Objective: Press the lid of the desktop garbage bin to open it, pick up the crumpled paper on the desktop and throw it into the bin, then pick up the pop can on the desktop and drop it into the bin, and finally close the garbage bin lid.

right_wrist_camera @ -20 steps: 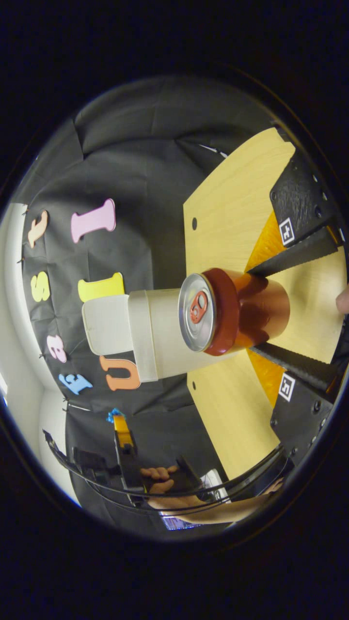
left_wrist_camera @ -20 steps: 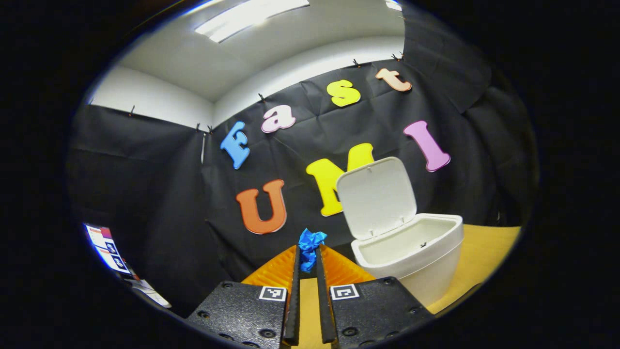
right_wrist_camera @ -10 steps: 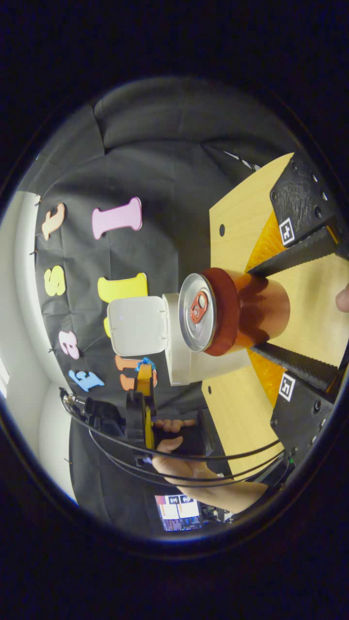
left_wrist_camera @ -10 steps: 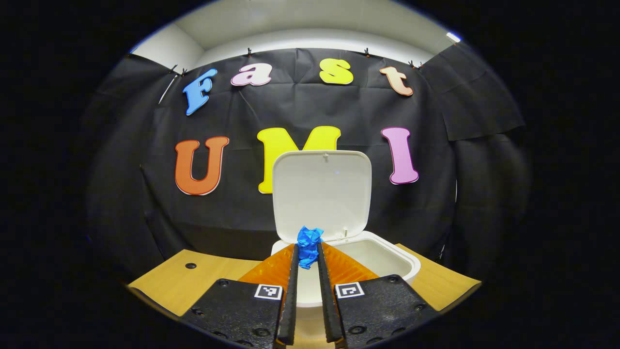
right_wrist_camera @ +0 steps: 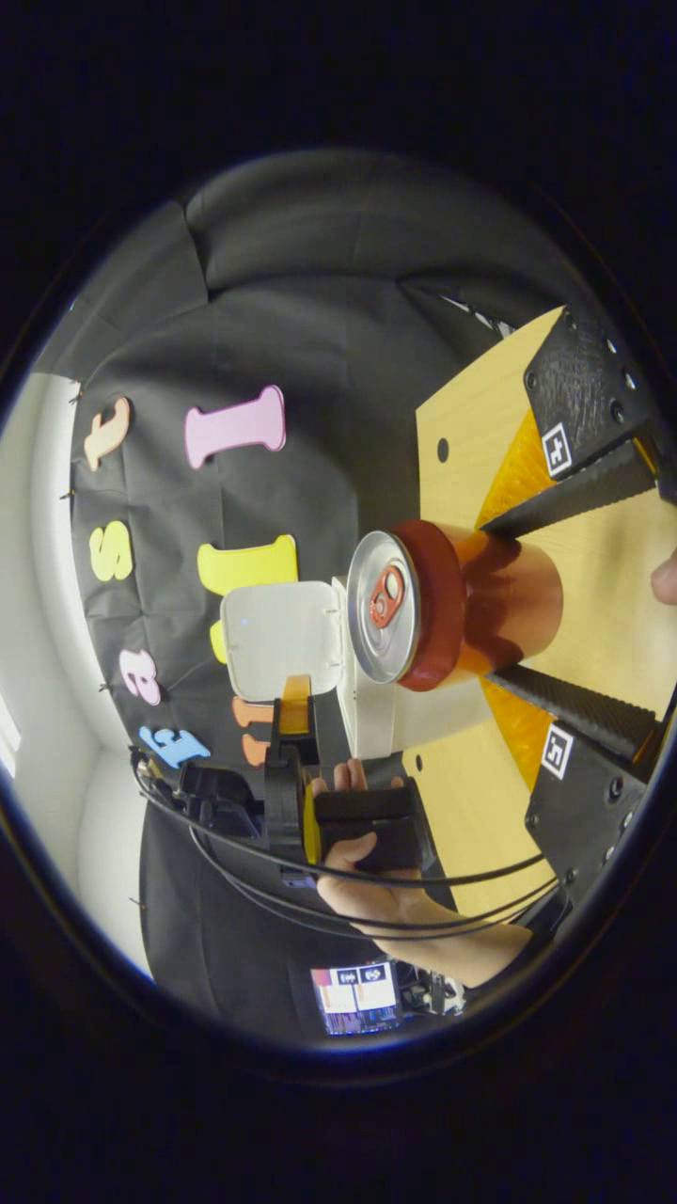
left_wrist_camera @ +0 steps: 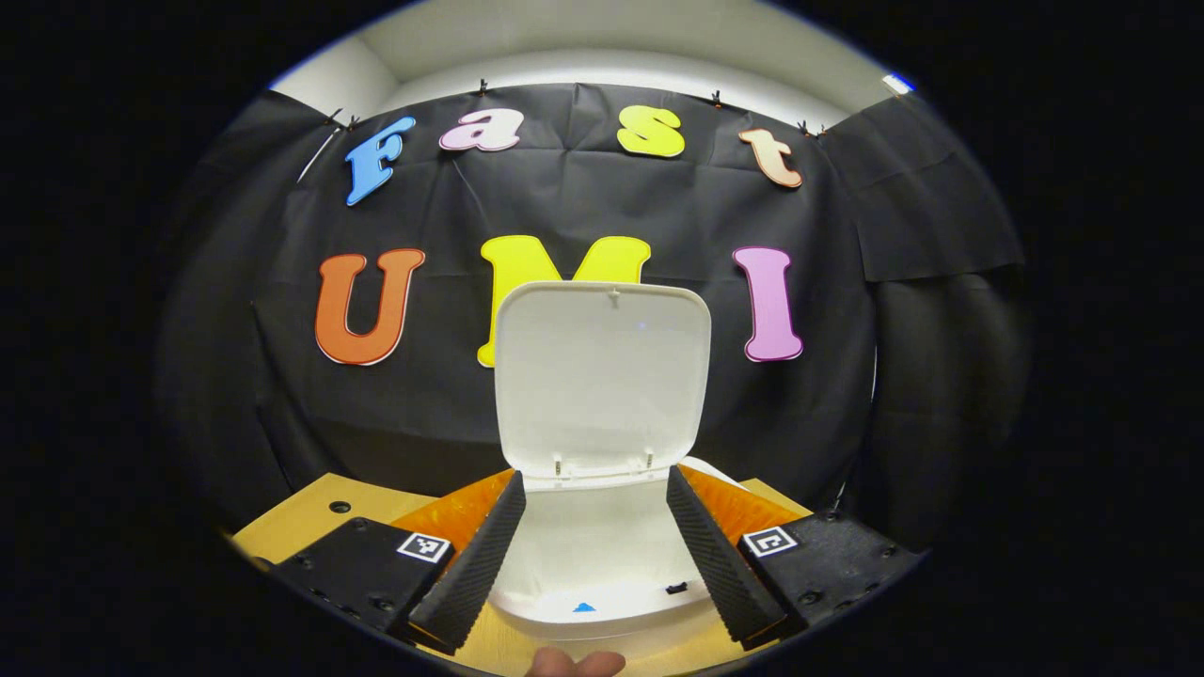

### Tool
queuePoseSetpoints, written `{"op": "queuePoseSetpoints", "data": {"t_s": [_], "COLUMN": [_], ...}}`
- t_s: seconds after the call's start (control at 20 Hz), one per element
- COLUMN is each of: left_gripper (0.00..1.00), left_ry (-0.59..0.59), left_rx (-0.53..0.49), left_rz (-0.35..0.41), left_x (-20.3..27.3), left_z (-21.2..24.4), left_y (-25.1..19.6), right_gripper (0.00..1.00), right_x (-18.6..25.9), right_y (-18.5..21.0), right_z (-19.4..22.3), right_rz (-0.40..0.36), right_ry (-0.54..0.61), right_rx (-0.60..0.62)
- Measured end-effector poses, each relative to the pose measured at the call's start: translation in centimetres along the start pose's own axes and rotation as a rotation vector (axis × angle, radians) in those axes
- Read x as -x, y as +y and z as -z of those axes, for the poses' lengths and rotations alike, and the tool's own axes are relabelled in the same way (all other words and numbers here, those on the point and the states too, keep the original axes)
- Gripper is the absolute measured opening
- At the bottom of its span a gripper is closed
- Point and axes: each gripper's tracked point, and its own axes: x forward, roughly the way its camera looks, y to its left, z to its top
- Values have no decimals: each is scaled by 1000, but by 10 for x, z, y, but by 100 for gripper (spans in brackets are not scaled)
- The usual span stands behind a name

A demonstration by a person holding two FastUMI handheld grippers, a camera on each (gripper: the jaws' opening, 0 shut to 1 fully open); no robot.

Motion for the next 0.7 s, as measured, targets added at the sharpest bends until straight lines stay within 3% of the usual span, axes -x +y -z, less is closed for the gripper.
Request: {"op": "queuePoseSetpoints", "data": {"t_s": [0.1, 0.25, 0.3, 0.35, 0.4, 0.5, 0.6, 0.7], "left_gripper": [97, 97, 98, 98, 98, 98, 98, 98], "left_ry": [-21, -73, -84, -91, -88, -76, -71, -67], "left_rx": [35, -7, -24, -33, -35, -28, -26, -32], "left_rz": [-31, -144, -170, -181, -185, -210, -233, -244], "left_x": [20, 49, 59, 69, 78, 95, 110, 121], "left_z": [0, -2, -3, -3, 1, 8, 14, 22], "left_y": [20, 65, 77, 85, 90, 108, 123, 133], "right_gripper": [80, 80, 80, 80, 80, 80, 80, 80], "right_x": [-11, -27, -33, -40, -50, -64, -76, -103], "right_y": [-5, -2, 6, 19, 40, 87, 99, 108], "right_z": [-24, -65, -75, -82, -80, -75, -101, -133], "right_rz": [62, 177, 193, 163, 79, -124, -169, -166], "right_ry": [-44, -138, -159, -167, -156, -84, -83, -102], "right_rx": [127, 440, 522, 547, 493, 243, 111, 48]}}
